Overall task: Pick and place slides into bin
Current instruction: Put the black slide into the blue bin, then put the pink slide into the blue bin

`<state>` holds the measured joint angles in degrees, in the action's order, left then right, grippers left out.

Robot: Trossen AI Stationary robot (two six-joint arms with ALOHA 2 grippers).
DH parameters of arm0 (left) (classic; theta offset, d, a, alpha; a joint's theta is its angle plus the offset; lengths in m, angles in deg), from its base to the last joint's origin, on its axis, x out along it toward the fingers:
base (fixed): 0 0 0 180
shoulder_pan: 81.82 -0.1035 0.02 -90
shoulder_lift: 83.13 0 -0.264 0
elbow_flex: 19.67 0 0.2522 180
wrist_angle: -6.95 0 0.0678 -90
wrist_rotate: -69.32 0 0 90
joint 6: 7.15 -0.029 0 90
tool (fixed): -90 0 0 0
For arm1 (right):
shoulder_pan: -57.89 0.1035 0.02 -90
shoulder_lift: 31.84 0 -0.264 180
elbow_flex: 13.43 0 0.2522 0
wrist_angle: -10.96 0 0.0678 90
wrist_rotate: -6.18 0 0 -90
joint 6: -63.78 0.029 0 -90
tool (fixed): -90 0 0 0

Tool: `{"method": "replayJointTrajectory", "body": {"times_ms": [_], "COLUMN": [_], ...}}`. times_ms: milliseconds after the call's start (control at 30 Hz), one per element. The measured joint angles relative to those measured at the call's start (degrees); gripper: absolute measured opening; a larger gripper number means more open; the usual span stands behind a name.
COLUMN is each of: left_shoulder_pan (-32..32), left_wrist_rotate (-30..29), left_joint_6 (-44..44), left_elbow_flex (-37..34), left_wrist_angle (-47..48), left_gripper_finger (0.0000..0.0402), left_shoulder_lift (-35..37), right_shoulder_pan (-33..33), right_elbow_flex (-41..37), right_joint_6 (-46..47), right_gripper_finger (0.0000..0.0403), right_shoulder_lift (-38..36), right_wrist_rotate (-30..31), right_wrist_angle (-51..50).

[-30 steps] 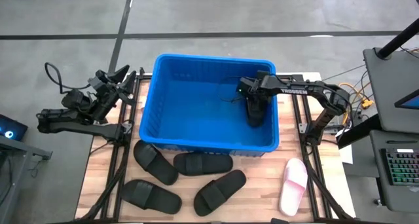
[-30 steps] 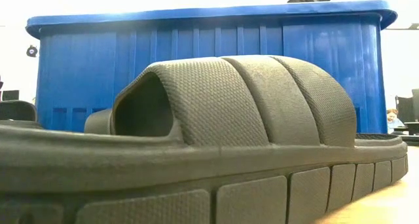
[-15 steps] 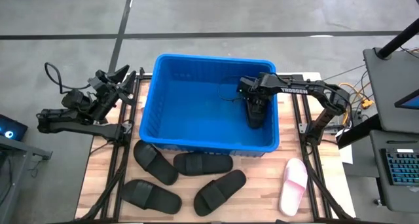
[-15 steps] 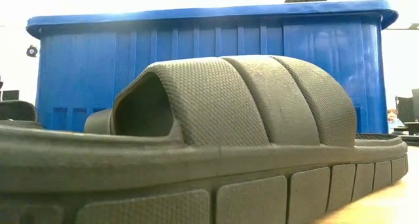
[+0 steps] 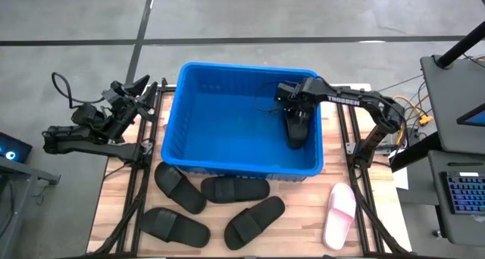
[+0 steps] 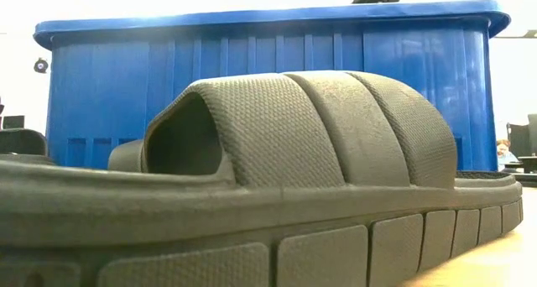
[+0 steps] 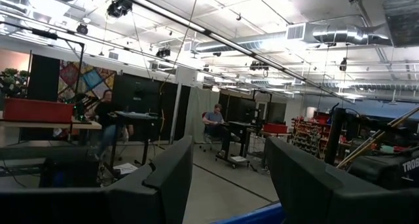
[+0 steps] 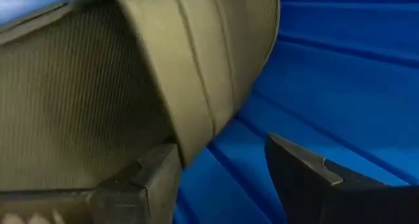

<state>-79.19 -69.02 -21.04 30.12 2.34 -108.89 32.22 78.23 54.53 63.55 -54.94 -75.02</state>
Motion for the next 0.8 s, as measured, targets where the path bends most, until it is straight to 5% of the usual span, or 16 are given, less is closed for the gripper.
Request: {"method": "replayJointTrajectory", "body": {"times_ms": [800], "left_shoulder_pan": [0.04], "left_wrist_rotate": [0.01], "left_joint_6": [-0.02], "left_elbow_flex": [0.0], "left_wrist_angle": [0.09], "left_gripper_finger": [0.018], "left_shoulder_lift": [0.02], "right_shoulder_pan": [0.02], "right_elbow_flex": [11.61], "right_joint_6": [16.2], "right_gripper_finger": [0.0206], "right_shoulder_lift": [-0.04], "right_wrist_rotate": [-3.52], "right_wrist_angle": [-5.82]}}
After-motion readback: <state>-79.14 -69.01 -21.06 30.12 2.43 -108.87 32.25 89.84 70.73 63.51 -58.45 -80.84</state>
